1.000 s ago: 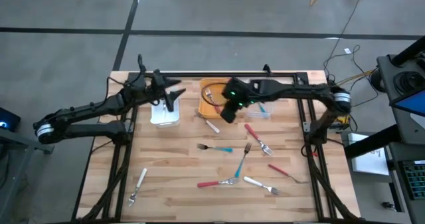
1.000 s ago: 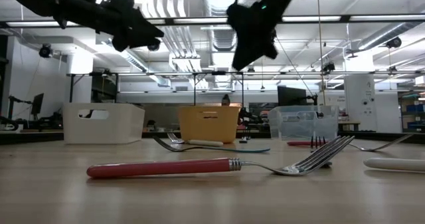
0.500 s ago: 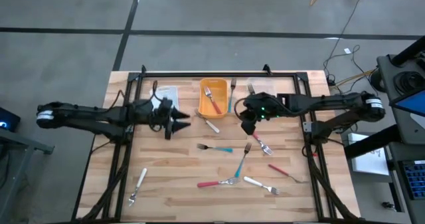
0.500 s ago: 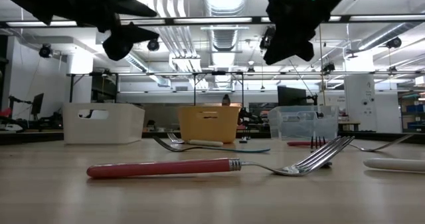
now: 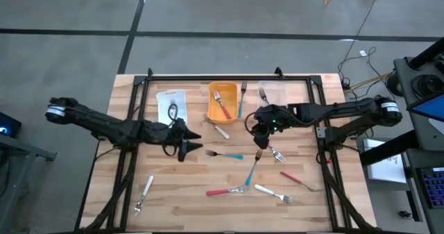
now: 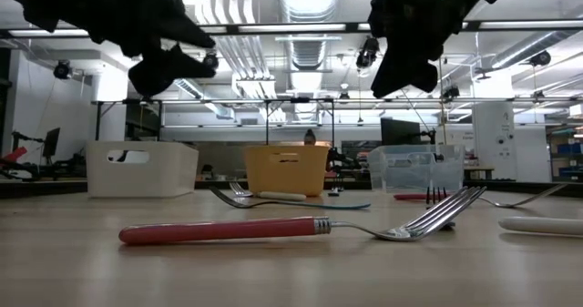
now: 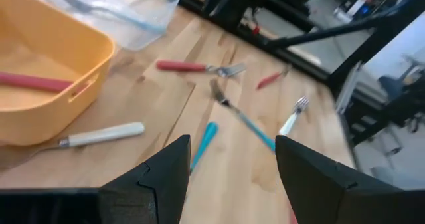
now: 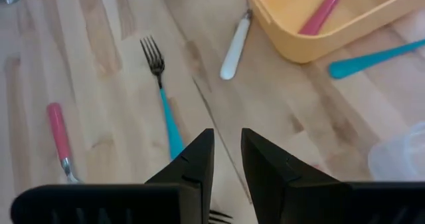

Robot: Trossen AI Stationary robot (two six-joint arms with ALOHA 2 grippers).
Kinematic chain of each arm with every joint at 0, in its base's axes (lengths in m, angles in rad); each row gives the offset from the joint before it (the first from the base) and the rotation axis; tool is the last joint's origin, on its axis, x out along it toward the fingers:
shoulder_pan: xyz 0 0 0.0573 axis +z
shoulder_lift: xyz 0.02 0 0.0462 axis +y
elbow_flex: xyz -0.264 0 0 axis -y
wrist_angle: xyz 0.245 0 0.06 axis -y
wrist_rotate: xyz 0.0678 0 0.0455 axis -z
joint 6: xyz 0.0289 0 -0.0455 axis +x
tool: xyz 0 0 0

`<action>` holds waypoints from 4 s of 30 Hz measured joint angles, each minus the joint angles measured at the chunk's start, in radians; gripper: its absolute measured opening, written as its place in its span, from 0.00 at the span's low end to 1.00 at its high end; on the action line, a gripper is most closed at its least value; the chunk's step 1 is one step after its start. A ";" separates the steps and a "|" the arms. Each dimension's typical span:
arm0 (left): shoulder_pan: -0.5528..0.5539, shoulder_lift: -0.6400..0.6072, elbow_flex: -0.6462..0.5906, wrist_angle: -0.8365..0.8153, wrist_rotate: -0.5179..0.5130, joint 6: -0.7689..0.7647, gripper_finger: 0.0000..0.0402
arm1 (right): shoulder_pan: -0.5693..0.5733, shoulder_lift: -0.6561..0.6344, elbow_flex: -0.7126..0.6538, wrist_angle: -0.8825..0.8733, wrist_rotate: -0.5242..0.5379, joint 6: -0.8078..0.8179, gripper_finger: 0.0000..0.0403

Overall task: Sort silverware by color (type)
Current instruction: Put the blue fork into the transparent bin

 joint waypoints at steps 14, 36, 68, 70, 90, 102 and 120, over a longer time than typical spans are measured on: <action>0.001 0.007 0.065 -0.016 -0.002 0.211 0.50 | 0.113 0.266 0.180 0.006 0.000 -0.185 0.16; 0.001 -0.001 0.069 -0.017 -0.095 0.253 0.50 | 0.166 0.728 0.414 0.117 0.018 -0.300 0.25; 0.005 -0.120 0.181 -0.047 -0.271 0.928 0.50 | 0.147 0.609 0.454 -0.050 0.010 -0.156 0.02; 0.008 -0.146 0.145 -0.009 -0.271 0.941 0.50 | 0.134 0.574 0.453 -0.091 -0.006 -0.142 0.02; 0.011 -0.351 0.091 -0.151 -0.357 0.973 0.50 | -0.274 0.244 0.454 -0.506 0.080 0.064 0.02; 0.011 -0.361 0.088 -0.150 -0.358 0.973 0.50 | -0.520 0.248 0.366 -0.560 0.083 0.088 0.02; 0.011 -0.359 0.088 -0.150 -0.358 0.979 0.50 | -0.562 0.254 0.114 -0.245 0.133 0.034 0.02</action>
